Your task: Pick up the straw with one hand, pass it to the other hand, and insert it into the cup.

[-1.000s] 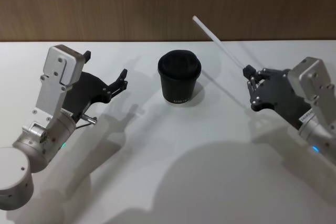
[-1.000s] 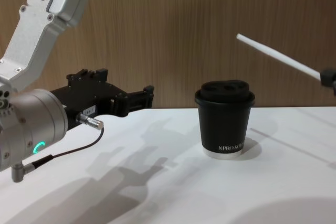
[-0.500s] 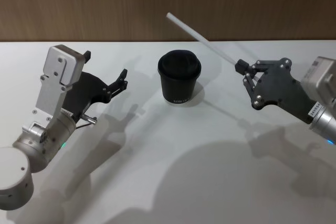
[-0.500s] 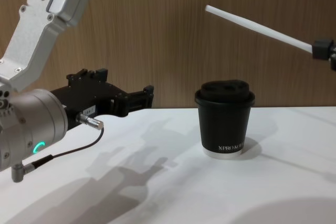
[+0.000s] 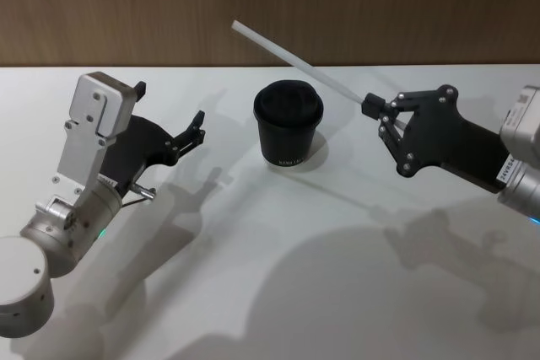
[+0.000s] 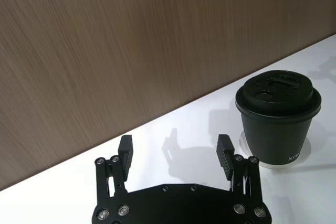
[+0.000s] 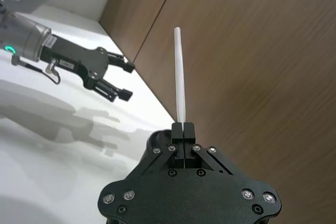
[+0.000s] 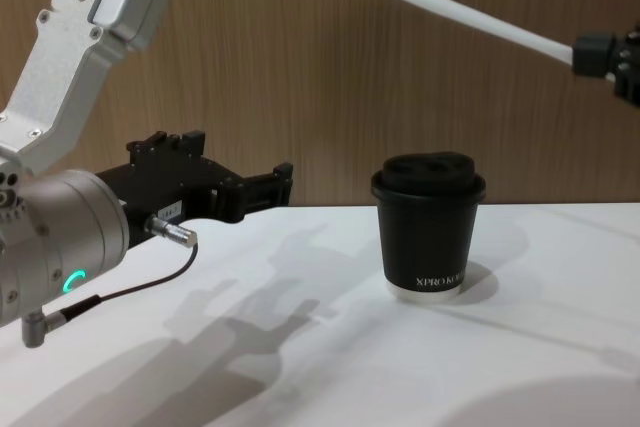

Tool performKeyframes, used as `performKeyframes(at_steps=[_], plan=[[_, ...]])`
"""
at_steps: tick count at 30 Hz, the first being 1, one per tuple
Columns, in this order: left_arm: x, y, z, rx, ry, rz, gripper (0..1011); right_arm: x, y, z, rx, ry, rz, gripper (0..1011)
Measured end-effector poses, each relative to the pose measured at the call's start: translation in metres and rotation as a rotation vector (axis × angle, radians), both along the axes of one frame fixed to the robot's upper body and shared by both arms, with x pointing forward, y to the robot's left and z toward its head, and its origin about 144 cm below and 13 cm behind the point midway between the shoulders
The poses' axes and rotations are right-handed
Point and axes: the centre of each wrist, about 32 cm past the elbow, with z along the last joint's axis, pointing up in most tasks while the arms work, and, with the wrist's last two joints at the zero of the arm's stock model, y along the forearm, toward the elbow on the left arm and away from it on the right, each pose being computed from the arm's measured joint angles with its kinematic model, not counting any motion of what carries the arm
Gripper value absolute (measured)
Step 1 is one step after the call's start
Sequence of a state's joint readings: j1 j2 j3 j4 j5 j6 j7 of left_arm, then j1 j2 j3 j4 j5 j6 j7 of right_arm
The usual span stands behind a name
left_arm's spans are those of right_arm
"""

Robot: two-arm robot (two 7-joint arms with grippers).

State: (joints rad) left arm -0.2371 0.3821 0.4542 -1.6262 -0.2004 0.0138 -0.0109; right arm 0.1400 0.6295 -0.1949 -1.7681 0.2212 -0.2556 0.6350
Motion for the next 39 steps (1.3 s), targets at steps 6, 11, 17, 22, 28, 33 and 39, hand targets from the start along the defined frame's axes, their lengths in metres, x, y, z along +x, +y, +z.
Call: performKeyframes(at_steps=[6, 11, 17, 22, 28, 33, 39], plan=[[0.0, 0.0, 0.0, 0.0, 0.0, 0.0, 1003, 0.001, 0.008, 0.003, 0.036, -0.001, 0.031, 10], [0.0, 0.0, 0.0, 0.0, 0.0, 0.0, 1003, 0.002, 0.014, 0.005, 0.058, 0.001, 0.05, 10], [0.0, 0.0, 0.0, 0.0, 0.0, 0.0, 1003, 0.001, 0.021, 0.007, 0.074, 0.006, 0.065, 10], [0.0, 0.0, 0.0, 0.0, 0.0, -0.003, 1003, 0.001, 0.024, 0.008, 0.084, 0.009, 0.072, 10], [0.001, 0.003, 0.005, -0.011, -0.003, -0.027, 1003, 0.001, 0.026, 0.009, 0.09, 0.01, 0.077, 10], [0.002, 0.007, 0.013, -0.051, -0.001, -0.071, 1003, 0.001, 0.028, 0.01, 0.093, 0.013, 0.081, 10], [0.003, 0.011, 0.023, -0.107, 0.002, -0.122, 1003, 0.0, 0.029, 0.01, 0.096, 0.013, 0.083, 10]])
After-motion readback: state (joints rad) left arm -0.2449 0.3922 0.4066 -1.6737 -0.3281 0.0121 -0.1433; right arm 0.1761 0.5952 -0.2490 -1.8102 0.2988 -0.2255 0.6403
